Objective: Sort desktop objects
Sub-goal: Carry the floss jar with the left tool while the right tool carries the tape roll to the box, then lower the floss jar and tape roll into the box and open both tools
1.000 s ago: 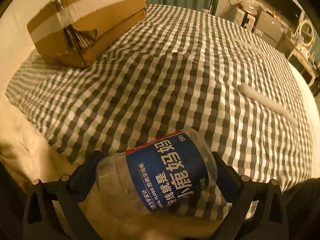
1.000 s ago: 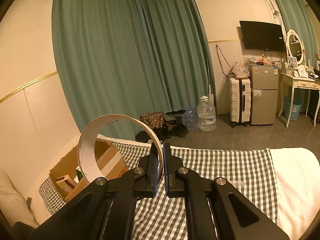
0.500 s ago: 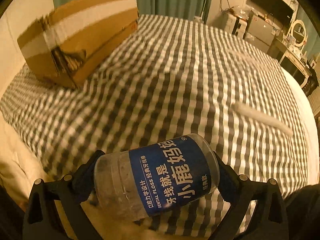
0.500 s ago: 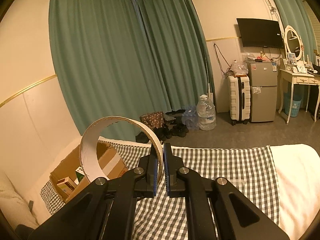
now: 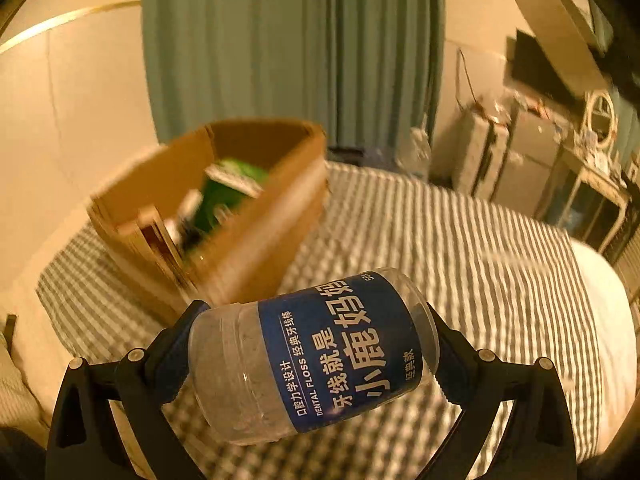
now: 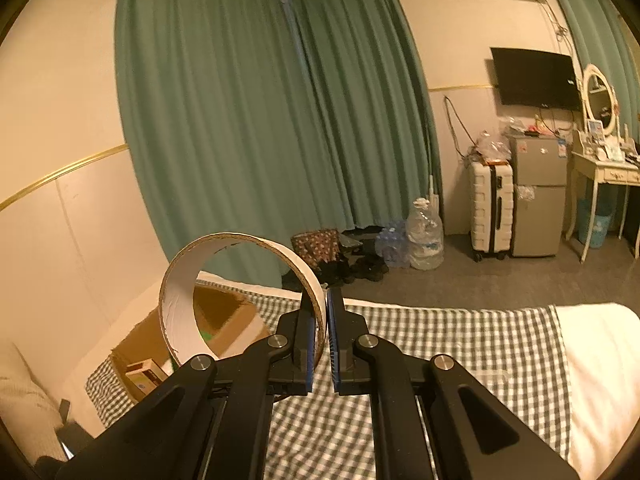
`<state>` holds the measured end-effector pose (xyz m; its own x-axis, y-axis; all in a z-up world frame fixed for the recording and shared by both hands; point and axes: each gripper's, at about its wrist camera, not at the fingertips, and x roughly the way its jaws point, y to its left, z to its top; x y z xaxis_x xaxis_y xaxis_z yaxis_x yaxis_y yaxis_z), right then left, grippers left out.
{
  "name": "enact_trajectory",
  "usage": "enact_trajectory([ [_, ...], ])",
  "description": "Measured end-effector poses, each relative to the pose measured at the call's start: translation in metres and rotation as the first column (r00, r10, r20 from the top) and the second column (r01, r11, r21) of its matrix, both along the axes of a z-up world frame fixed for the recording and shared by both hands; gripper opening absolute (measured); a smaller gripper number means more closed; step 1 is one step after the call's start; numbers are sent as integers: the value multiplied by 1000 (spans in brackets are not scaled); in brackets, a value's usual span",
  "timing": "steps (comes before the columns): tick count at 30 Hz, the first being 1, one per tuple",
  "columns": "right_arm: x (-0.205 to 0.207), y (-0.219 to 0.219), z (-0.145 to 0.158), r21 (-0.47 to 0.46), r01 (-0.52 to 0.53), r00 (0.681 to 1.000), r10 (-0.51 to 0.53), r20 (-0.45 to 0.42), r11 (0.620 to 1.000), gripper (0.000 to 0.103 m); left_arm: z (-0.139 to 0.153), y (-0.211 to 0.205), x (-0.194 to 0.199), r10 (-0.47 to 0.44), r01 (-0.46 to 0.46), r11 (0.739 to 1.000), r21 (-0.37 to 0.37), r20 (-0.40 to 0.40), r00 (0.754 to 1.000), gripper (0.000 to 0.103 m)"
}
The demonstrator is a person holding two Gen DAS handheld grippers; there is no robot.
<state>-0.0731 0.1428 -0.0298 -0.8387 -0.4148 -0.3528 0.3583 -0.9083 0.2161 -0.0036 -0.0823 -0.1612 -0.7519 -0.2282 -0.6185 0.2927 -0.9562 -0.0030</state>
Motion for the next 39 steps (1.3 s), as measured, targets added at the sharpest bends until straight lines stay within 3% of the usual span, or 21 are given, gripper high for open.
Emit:
enact_trajectory([
  [9,-9,-71,7,16,-61,998,61,-2,998,6,58,-69,-17,44,-52,997,-53,-151,988,101],
  [17,-25,-133,9,48,-109,994,109,-4,993,6,76,-141,-55,117,-124,992,-31,-176,978,101],
  [20,-32,-161,6,69,-130,992,130,-2,989,6,69,-166,-68,142,-146,989,-17,-160,977,101],
  [24,-39,-193,-3,115,-153,988,154,-3,982,6,46,-193,-69,159,-153,986,66,-103,982,101],
  [31,-68,-237,-33,151,-177,984,172,46,973,7,13,-201,-81,89,-89,995,38,-3,996,101],
  [39,-106,-278,-76,207,-211,972,182,147,955,7,-1,-201,-88,100,-102,994,40,53,994,102],
])
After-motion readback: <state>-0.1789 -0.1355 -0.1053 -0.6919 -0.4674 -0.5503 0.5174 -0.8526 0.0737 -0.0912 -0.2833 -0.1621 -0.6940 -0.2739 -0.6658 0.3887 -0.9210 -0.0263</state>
